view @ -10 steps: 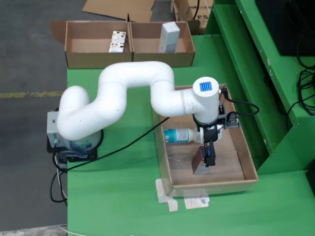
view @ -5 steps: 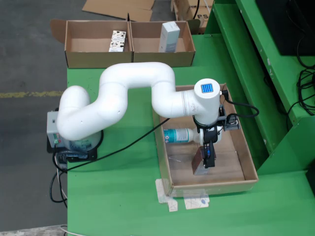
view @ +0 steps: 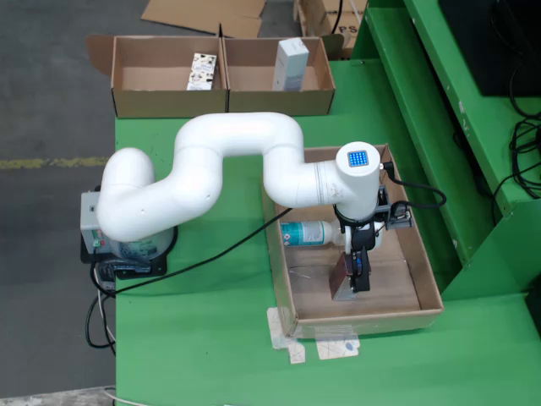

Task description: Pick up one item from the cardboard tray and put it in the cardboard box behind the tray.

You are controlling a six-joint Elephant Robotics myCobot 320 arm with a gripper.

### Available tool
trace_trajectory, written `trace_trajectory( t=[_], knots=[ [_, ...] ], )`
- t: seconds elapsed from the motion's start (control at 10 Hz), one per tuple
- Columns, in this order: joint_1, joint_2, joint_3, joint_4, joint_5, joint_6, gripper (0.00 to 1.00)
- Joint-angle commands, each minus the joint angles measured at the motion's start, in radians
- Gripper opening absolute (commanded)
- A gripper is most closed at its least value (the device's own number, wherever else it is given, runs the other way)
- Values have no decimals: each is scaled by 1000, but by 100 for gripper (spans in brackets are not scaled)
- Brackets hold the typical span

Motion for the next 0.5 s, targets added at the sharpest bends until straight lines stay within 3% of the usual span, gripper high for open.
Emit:
trace_trajectory(
  t=[0.0, 0.4],
  knots=[
    [-9, 7, 35, 23, 5, -3, 100],
    [-17, -78, 111, 8, 11, -6, 100]
  ],
)
